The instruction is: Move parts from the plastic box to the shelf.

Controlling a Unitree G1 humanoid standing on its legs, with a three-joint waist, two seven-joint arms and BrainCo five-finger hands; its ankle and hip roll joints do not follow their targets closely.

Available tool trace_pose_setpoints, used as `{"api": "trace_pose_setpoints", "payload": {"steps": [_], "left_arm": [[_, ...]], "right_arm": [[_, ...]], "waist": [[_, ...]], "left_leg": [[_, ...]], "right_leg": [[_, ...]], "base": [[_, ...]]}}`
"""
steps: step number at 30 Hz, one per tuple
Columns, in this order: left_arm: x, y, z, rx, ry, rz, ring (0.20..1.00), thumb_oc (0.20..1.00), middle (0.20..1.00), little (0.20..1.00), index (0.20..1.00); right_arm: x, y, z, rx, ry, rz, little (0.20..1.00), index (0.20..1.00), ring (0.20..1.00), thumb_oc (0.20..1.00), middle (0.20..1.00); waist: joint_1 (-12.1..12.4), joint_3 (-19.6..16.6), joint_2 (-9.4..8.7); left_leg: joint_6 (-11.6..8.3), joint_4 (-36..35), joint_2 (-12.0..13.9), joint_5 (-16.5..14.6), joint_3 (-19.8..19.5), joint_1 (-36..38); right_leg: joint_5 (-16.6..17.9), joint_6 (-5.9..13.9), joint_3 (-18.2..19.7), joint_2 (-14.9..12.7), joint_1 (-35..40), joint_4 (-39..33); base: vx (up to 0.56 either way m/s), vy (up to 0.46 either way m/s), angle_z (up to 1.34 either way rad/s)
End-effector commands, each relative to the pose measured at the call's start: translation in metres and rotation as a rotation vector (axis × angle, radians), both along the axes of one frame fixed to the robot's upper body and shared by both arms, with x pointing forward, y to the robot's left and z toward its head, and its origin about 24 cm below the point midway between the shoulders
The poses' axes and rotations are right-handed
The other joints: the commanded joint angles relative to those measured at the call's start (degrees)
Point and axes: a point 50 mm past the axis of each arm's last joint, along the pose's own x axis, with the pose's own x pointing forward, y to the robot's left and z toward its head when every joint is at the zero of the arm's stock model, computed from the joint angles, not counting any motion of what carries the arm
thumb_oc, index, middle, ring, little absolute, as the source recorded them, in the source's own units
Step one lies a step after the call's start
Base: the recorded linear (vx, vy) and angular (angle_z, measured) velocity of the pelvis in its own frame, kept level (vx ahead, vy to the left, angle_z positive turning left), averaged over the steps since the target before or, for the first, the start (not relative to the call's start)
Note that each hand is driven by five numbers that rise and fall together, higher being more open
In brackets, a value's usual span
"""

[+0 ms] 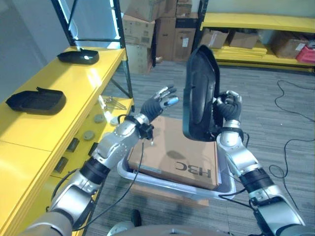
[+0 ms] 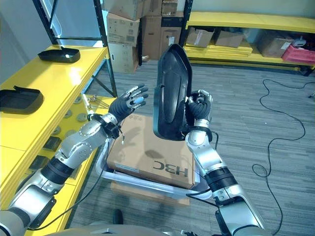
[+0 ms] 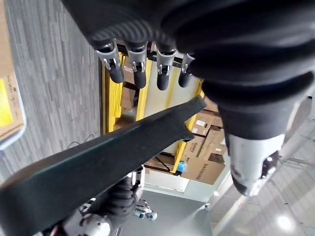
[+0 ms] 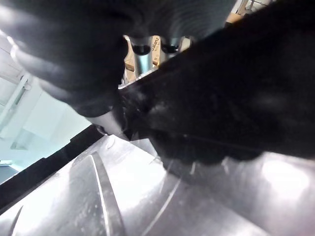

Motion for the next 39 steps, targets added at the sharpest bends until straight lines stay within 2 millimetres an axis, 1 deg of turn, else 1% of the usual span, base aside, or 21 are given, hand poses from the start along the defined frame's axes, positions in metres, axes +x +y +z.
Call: {"api": "trace_pose_setpoints", "payload": {"steps": [1, 7, 10, 11, 14, 17, 20, 22, 25, 26, 27, 28, 29, 30, 32, 33, 34, 35, 36, 37, 39], "left_arm": [[0.013, -0.01, 0.008, 0.106, -0.068, 0.052, 1.0, 1.0, 1.0, 1.0, 1.0], [0.018, -0.006, -0.007, 0.155, -0.024, 0.08, 1.0, 1.0, 1.0, 1.0, 1.0], [0.017, -0.009, -0.01, 0.151, -0.021, 0.066, 1.0, 1.0, 1.0, 1.0, 1.0], [0.016, -0.012, -0.011, 0.13, -0.011, 0.04, 1.0, 1.0, 1.0, 1.0, 1.0], [0.012, -0.018, -0.01, 0.091, 0.012, 0.005, 1.0, 1.0, 1.0, 1.0, 1.0], [0.007, -0.027, -0.006, 0.037, 0.031, -0.032, 1.0, 1.0, 1.0, 1.0, 1.0], [0.006, -0.03, -0.004, 0.013, 0.041, -0.052, 1.0, 1.0, 1.0, 1.0, 1.0], [0.003, -0.034, -0.004, -0.006, 0.049, -0.059, 1.0, 1.0, 1.0, 1.0, 1.0], [-0.001, -0.038, -0.003, -0.01, 0.054, -0.064, 1.0, 1.0, 1.0, 1.0, 1.0], [-0.002, -0.039, -0.002, -0.011, 0.053, -0.069, 1.0, 1.0, 1.0, 1.0, 1.0], [-0.002, -0.04, -0.002, -0.01, 0.053, -0.073, 1.0, 1.0, 1.0, 1.0, 1.0], [-0.004, -0.043, 0.0, -0.007, 0.051, -0.109, 1.0, 1.0, 1.0, 1.0, 1.0], [-0.006, -0.045, 0.001, 0.003, 0.04, -0.135, 1.0, 1.0, 1.0, 1.0, 1.0], [-0.007, -0.046, 0.0, 0.023, 0.018, -0.151, 1.0, 1.0, 1.0, 1.0, 1.0], [-0.007, -0.045, -0.001, 0.054, -0.022, -0.159, 1.0, 1.0, 1.0, 1.0, 1.0], [-0.006, -0.042, -0.002, 0.083, -0.072, -0.163, 1.0, 1.0, 1.0, 1.0, 1.0], [-0.005, -0.039, -0.003, 0.098, -0.09, -0.157, 1.0, 1.0, 1.0, 1.0, 1.0], [-0.004, -0.034, -0.004, 0.129, -0.119, -0.146, 1.0, 1.0, 1.0, 1.0, 1.0], [-0.004, -0.032, -0.003, 0.151, -0.15, -0.126, 1.0, 1.0, 1.0, 1.0, 1.0], [-0.003, -0.027, 0.0, 0.187, -0.186, -0.094, 1.0, 1.0, 1.0, 1.0, 1.0], [-0.001, -0.027, 0.001, 0.2, -0.196, -0.104, 1.0, 1.0, 1.0, 1.0, 1.0]], "right_arm": [[0.019, 0.022, 0.049, 0.009, -0.182, 0.071, 0.2, 0.2, 0.2, 0.2, 0.2], [0.021, 0.027, 0.048, 0.024, -0.17, 0.064, 0.2, 0.2, 0.2, 0.2, 0.2], [0.022, 0.028, 0.046, 0.026, -0.156, 0.06, 0.2, 0.2, 0.2, 0.2, 0.2], [0.025, 0.03, 0.044, 0.021, -0.141, 0.061, 0.2, 0.2, 0.2, 0.2, 0.2], [0.027, 0.034, 0.042, 0.007, -0.127, 0.068, 0.2, 0.2, 0.2, 0.2, 0.2], [0.03, 0.043, 0.04, -0.001, -0.106, 0.092, 0.2, 0.2, 0.2, 0.2, 0.2], [0.031, 0.049, 0.039, -0.001, -0.093, 0.112, 0.2, 0.2, 0.2, 0.2, 0.2], [0.03, 0.057, 0.044, 0.001, -0.082, 0.17, 0.2, 0.2, 0.2, 0.2, 0.2], [0.026, 0.063, 0.049, -0.007, -0.077, 0.227, 0.2, 0.2, 0.2, 0.2, 0.2], [0.008, 0.082, 0.081, 0.157, -0.383, 0.703, 0.2, 0.2, 0.2, 0.2, 0.2], [0.008, 0.083, 0.081, 0.156, -0.383, 0.708, 0.2, 0.2, 0.2, 0.2, 0.2], [0.011, 0.093, 0.08, 0.098, -0.335, 0.621, 0.2, 0.2, 0.2, 0.2, 0.2], [0.015, 0.096, 0.08, 0.013, -0.335, 0.52, 0.2, 0.2, 0.2, 0.2, 0.2], [0.019, 0.095, 0.076, 0.004, -0.332, 0.502, 0.2, 0.2, 0.2, 0.2, 0.2], [0.021, 0.093, 0.073, -0.007, -0.33, 0.491, 0.2, 0.2, 0.2, 0.2, 0.2], [0.022, 0.087, 0.067, -0.014, -0.325, 0.482, 0.2, 0.2, 0.2, 0.2, 0.2], [0.022, 0.088, 0.067, -0.018, -0.324, 0.484, 0.2, 0.2, 0.2, 0.2, 0.2], [0.032, 0.072, 0.041, -0.005, -0.066, 0.236, 0.2, 0.2, 0.2, 0.2, 0.2], [0.03, 0.068, 0.035, -0.001, -0.067, 0.239, 0.2, 0.2, 0.2, 0.2, 0.2], [0.015, 0.078, 0.052, 0.026, -0.308, 0.493, 0.2, 0.2, 0.2, 0.2, 0.2], [0.017, 0.084, 0.06, 0.03, -0.31, 0.487, 0.2, 0.2, 0.2, 0.2, 0.2]], "waist": [[2.2, -2.7, -0.19], [2.3, -3.2, -0.39], [2.5, -3.2, -0.42], [2.7, -3.3, -0.43], [2.9, -3.4, -0.43], [3.2, -3.6, -0.45], [3.1, -3.8, -0.52], [2.1, -3.8, -0.66], [1.1, -3.7, -0.74], [0.9, -3.6, -0.73], [0.9, -3.6, -0.73], [1.7, -3.7, -0.73], [2.4, -3.7, -0.75], [3.2, -3.9, -0.7], [3.6, -4.1, -0.66], [4.1, -4.3, -0.59], [4.1, -4.4, -0.56], [4.0, -4.5, -0.53], [3.9, -4.5, -0.53], [3.5, -4.3, -0.46], [3.9, -4.4, -0.47]], "left_leg": [[-3.89, 3.5, 5.6, -6.6, 3.4, 3.5], [-3.84, 3.4, 5.6, -6.8, 3.3, 3.6], [-3.73, 3.4, 5.5, -6.9, 3.1, 3.7], [-3.71, 3.5, 5.5, -7.0, 3.0, 3.6], [-3.64, 3.5, 5.5, -7.1, 2.9, 3.6], [-3.58, 3.5, 5.4, -7.1, 2.9, 3.6], [-3.5, 3.7, 5.3, -7.3, 3.0, 3.6], [-3.55, 3.8, 5.5, -7.5, 3.6, 3.9], [-3.45, 3.7, 5.6, -7.5, 3.8, 4.2], [-3.43, 3.7, 5.6, -7.6, 4.0, 4.3], [-3.43, 3.7, 5.6, -7.6, 4.0, 4.3], [-3.43, 3.7, 5.4, -7.4, 3.3, 4.2], [-3.46, 3.9, 5.3, -7.4, 2.9, 4.0], [-3.45, 3.9, 5.2, -7.3, 2.5, 4.0], [-3.43, 4.0, 5.1, -7.4, 2.2, 4.0], [-3.44, 4.1, 5.0, -7.5, 1.9, 3.8], [-3.44, 4.1, 5.0, -7.7, 1.9, 3.9], [-3.49, 4.0, 5.0, -7.9, 2.1, 3.9], [-3.53, 4.0, 5.1, -7.8, 2.2, 3.8], [-3.35, 3.9, 5.2, -8.0, 2.3, 4.1], [-3.25, 3.9, 5.0, -7.9, 2.0, 3.9]], "right_leg": [[7.5, 2.91, 0.3, -2.2, -6.1, -2.4], [7.6, 3.05, 0.4, -2.2, -6.1, -2.8], [7.6, 3.06, 0.4, -2.2, -6.1, -2.8], [7.6, 3.05, 0.3, -2.3, -6.1, -2.8], [7.7, 3.06, 0.2, -2.3, -6.1, -2.8], [7.8, 3.08, 0.2, -2.4, -6.1, -2.8], [7.7, 3.08, 0.1, -2.5, -6.1, -2.7], [7.4, 2.97, 0.9, -2.3, -6.4, -2.3], [7.1, 2.85, 1.7, -2.0, -6.6, -2.0], [7.0, 2.83, 1.9, -1.9, -6.5, -2.0], [7.0, 2.83, 2.0, -1.9, -6.6, -1.9], [6.9, 2.83, 1.8, -1.9, -6.4, -2.1], [7.0, 2.85, 1.3, -2.1, -6.1, -2.1], [7.1, 2.97, 0.7, -2.3, -5.9, -2.2], [7.2, 3.04, 0.3, -2.4, -5.7, -2.3], [7.3, 3.19, -0.2, -2.6, -5.5, -2.4], [7.3, 3.3, -0.3, -2.7, -5.4, -2.6], [7.2, 3.34, -0.2, -2.7, -5.4, -2.6], [7.2, 3.37, 0.0, -2.7, -5.7, -2.4], [7.1, 3.37, 0.3, -2.7, -5.7, -2.3], [7.1, 3.37, 0.4, -2.6, -5.8, -2.4]], "base": [[0.0, 0.0, 0.0], [0.0, 0.0, 0.0], [0.0, 0.0, 0.0], [0.0, 0.0, 0.0], [0.0, 0.0, 0.0], [0.01, 0.004, 0.0], [0.01, 0.002, 0.0], [0.02, 0.006, -0.05], [0.02, 0.006, -0.12], [0.02, 0.007, -0.08], [0.03, 0.007, -0.05], [0.05, 0.009, -0.06], [0.06, 0.012, -0.07], [0.05, 0.01, 0.0], [0.03, 0.008, 0.08], [0.02, 0.012, 0.08], [0.01, 0.017, 0.1], [0.0, 0.015, 0.13], [-0.01, 0.008, 0.16], [-0.01, 0.001, 0.12], [0.0, 0.0, 0.03]]}}
